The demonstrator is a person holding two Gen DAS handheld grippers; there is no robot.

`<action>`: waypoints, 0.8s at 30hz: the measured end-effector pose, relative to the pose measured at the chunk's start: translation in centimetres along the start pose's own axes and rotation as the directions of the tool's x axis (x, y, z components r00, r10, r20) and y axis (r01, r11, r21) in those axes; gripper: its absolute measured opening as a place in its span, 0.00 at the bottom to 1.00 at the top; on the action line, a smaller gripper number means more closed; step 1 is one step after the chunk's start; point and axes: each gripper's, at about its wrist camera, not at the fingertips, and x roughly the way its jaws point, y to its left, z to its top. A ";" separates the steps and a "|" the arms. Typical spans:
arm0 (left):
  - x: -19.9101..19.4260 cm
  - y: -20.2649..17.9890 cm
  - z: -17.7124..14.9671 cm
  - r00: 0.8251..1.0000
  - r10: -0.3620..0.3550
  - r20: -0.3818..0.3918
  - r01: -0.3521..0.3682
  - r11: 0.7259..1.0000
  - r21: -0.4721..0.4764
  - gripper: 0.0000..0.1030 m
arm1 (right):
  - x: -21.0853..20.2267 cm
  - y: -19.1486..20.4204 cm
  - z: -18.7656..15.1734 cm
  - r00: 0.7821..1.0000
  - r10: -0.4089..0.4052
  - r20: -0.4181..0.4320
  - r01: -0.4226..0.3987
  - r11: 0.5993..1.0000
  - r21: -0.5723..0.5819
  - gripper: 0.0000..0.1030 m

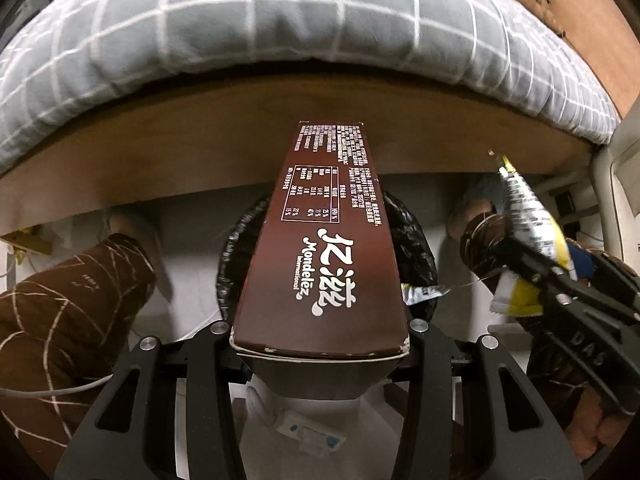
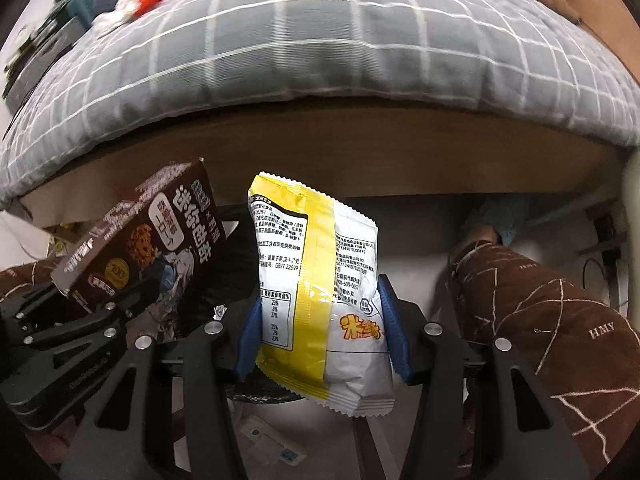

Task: Collect trash
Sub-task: 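Open the left tool over the bin dropping the brown box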

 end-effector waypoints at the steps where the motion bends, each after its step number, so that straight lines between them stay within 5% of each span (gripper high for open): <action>1: 0.3 -0.2 -0.1 1.000 -0.001 -0.006 0.001 1.000 0.005 0.42 | 0.1 -0.2 0.1 1.000 0.001 -0.003 -0.001 1.000 0.004 0.48; 10: 1.3 -1.3 -0.1 1.000 0.010 0.004 -0.010 0.999 0.034 0.46 | 0.8 0.2 0.3 1.000 0.011 -0.011 -0.011 1.000 -0.006 0.48; 24: -0.6 3.3 0.2 0.997 0.054 0.051 -0.053 0.998 -0.013 0.82 | 1.8 4.0 0.7 0.999 0.027 -0.026 -0.029 0.994 -0.105 0.48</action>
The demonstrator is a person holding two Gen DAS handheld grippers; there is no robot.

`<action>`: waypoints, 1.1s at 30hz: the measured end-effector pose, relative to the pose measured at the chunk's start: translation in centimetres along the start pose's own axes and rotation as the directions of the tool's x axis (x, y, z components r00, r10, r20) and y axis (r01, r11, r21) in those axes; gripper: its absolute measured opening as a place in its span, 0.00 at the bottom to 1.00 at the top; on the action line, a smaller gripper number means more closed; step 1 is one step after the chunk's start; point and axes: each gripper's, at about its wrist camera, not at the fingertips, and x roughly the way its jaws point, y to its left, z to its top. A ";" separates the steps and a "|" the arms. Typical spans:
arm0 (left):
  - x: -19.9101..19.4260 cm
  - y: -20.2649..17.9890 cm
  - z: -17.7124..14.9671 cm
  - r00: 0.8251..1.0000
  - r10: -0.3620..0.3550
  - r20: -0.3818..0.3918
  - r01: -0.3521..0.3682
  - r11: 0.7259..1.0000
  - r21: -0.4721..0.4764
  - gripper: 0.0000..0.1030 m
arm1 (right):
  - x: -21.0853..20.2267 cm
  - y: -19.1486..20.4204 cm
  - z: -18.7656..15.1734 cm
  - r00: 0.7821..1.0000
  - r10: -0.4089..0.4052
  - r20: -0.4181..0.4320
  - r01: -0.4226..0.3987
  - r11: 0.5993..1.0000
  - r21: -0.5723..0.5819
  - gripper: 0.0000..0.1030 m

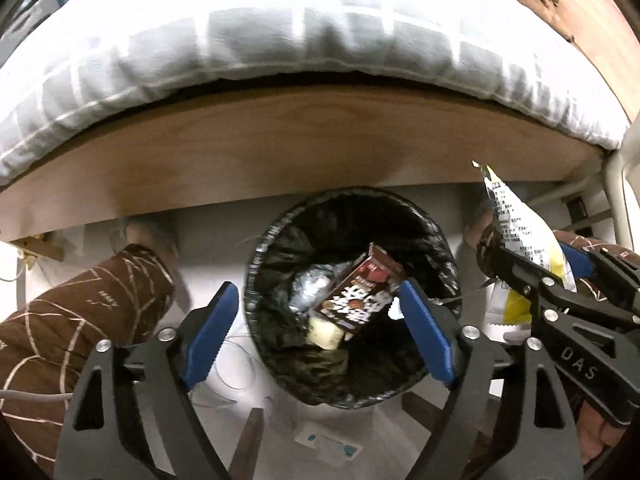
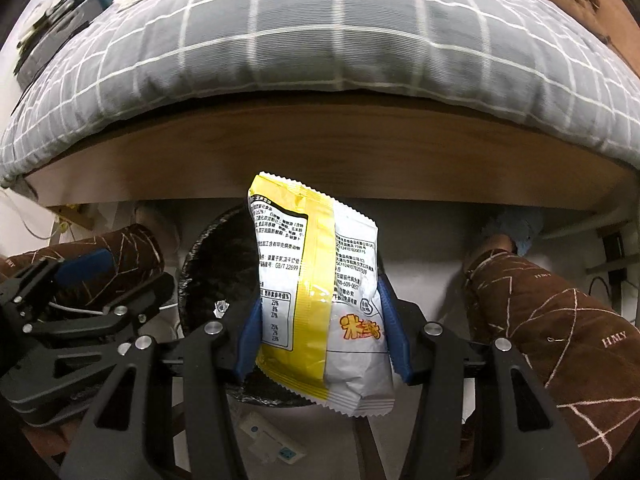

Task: Collect trash
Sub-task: 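Open the left tool over the bin dropping the brown box, then open the right tool over the bin dropping the snack bag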

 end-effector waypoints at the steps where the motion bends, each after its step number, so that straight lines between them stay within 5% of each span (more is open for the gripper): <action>1: -0.3 0.6 0.2 1.000 0.000 0.009 0.000 1.000 -0.013 0.83 | 0.1 0.3 0.1 1.000 0.001 -0.002 -0.001 1.000 -0.006 0.48; 14: -2.3 4.8 -0.1 0.997 0.022 0.074 -0.014 0.994 -0.109 0.94 | 0.5 3.3 0.8 1.000 -0.014 -0.014 0.013 0.995 -0.094 0.49; 33: -3.4 5.5 0.0 0.994 0.041 0.104 -0.028 0.992 -0.125 0.94 | -1.0 4.0 1.5 0.999 -0.025 0.049 0.030 0.993 -0.117 0.84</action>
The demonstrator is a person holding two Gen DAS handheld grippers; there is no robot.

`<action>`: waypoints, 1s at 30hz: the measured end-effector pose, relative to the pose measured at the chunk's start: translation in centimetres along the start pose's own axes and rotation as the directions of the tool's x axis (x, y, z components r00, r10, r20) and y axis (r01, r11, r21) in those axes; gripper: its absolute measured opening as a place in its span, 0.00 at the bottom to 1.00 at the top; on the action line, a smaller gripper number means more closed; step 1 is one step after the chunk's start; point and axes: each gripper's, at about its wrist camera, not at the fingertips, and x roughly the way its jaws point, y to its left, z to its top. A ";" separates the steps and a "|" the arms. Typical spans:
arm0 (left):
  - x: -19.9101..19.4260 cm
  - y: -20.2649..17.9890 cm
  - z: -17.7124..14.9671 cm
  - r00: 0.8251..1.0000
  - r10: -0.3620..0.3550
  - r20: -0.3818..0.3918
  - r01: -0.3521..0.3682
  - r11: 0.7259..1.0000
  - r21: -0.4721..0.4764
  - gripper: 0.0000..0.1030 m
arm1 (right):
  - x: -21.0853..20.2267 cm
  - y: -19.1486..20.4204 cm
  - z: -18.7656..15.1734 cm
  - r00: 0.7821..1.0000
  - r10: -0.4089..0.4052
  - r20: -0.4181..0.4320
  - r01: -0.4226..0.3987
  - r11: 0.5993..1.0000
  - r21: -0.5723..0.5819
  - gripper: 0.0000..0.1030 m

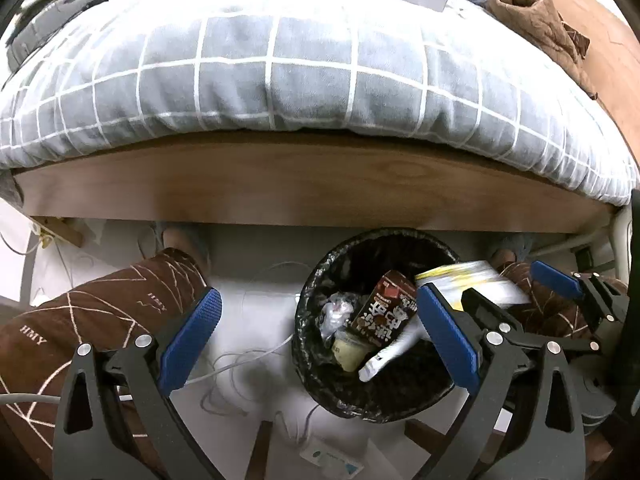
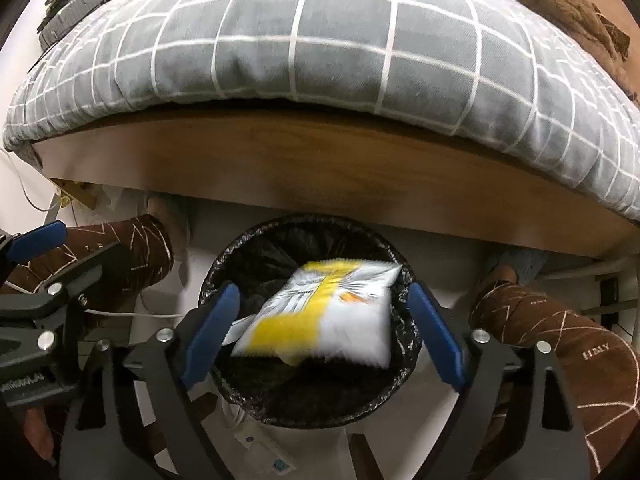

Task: Collect trash
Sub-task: 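Open the right tool over the bin dropping the snack bag, then move both tools back up toward the remaining items on the bed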

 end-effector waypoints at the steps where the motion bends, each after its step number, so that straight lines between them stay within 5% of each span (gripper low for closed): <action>1: -0.2 0.0 0.1 1.000 -0.002 0.002 0.002 1.000 0.001 0.94 | -0.1 -0.1 0.0 1.000 -0.004 0.004 0.004 1.000 0.000 0.85; 15: -3.0 0.4 0.9 0.996 0.023 0.088 -0.023 1.000 -0.010 0.94 | -4.1 -1.9 0.7 0.991 -0.066 0.114 0.060 0.997 0.057 0.92; 30: -7.1 -0.3 5.0 0.977 0.042 0.211 -0.040 0.999 -0.018 0.93 | -10.5 -3.6 5.4 0.949 -0.105 0.296 0.075 0.991 0.111 0.92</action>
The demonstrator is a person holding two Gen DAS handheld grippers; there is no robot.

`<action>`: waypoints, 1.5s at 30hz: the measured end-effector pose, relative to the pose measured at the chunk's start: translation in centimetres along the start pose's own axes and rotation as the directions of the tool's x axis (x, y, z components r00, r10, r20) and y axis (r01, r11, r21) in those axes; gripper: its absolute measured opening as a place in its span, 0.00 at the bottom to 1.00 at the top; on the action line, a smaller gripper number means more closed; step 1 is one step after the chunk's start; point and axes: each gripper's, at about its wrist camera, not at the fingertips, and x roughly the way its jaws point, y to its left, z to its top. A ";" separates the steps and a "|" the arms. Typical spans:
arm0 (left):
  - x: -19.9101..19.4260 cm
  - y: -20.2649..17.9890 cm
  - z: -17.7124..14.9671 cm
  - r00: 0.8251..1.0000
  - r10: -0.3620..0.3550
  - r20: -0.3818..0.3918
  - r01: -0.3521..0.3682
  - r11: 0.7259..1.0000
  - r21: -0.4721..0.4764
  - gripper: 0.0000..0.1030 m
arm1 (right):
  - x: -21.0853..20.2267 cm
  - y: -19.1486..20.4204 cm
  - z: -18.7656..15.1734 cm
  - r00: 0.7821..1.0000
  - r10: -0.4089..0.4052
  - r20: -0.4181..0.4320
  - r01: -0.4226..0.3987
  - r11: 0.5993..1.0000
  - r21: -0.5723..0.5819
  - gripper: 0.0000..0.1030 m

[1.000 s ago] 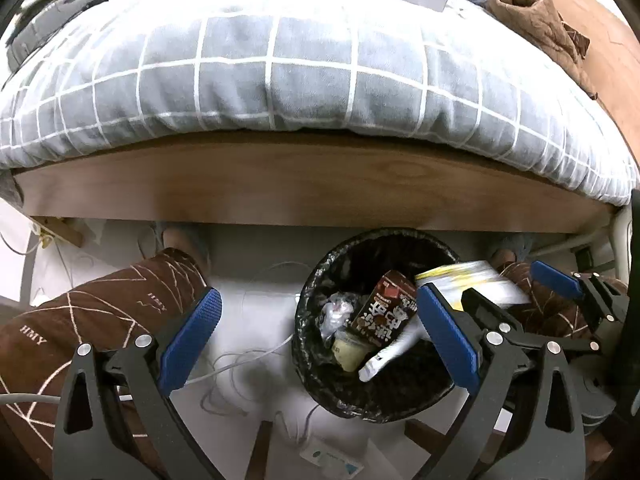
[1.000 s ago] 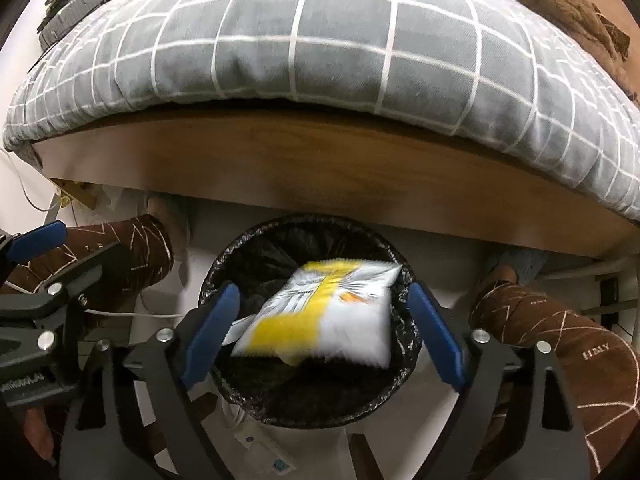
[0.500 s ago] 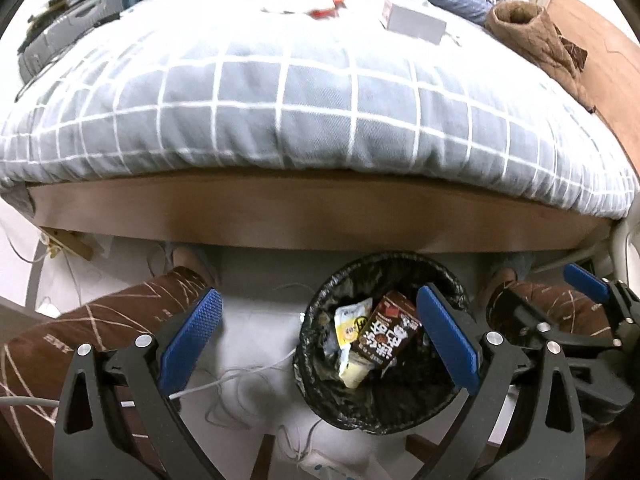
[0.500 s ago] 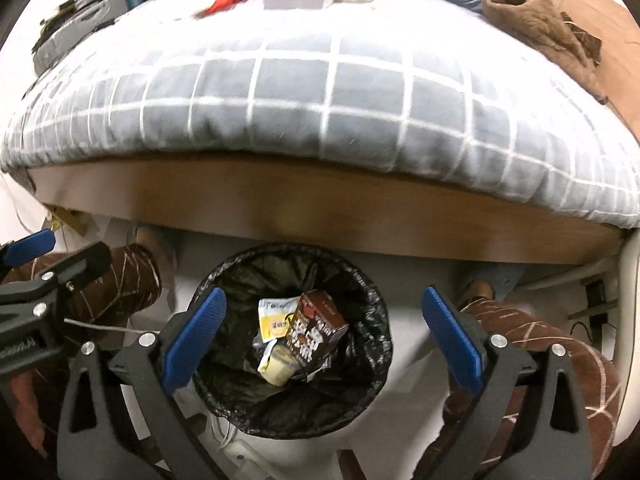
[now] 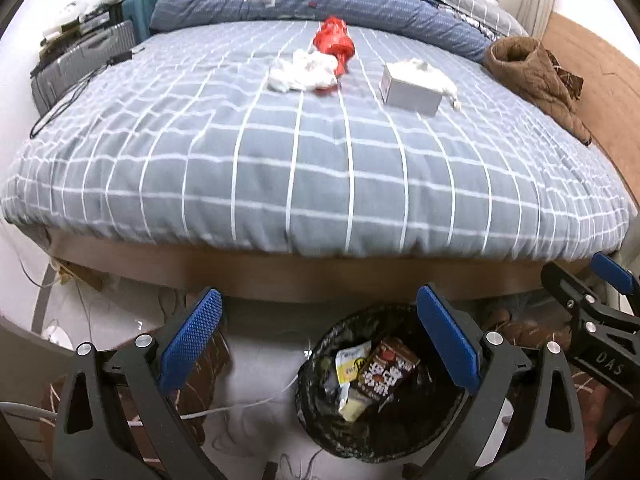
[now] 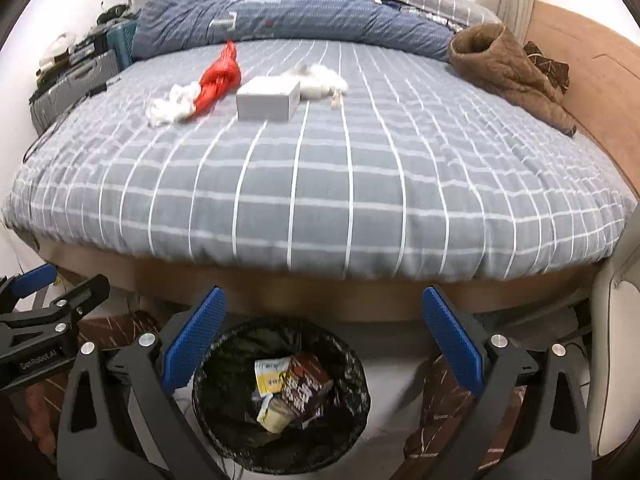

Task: Collect trash
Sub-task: 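Move both tools back up toward the remaining items on the bed, then grasp the white tissue with the left tool while the right tool grasps the white earphone box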

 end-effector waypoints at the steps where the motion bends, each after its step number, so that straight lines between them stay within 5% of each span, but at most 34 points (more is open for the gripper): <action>1: 0.1 0.0 0.3 1.000 0.004 0.007 -0.004 1.000 0.000 0.93 | 0.0 0.0 0.5 1.000 -0.002 0.009 0.002 1.000 0.000 0.92; 27: 5.6 2.8 14.8 0.993 0.039 0.113 -0.036 0.999 -0.029 0.93 | 7.0 3.8 13.5 0.990 0.048 0.133 -0.036 0.995 -0.088 0.92; 37: 12.3 3.4 20.5 0.996 0.017 0.082 -0.015 1.000 -0.025 0.93 | 13.9 5.4 17.8 0.990 0.098 0.099 -0.090 0.992 -0.087 0.92; 45: 14.7 3.3 21.2 0.996 0.024 0.089 -0.024 1.000 0.002 0.88 | 17.7 6.1 17.6 0.988 0.142 0.062 -0.137 0.988 -0.071 0.92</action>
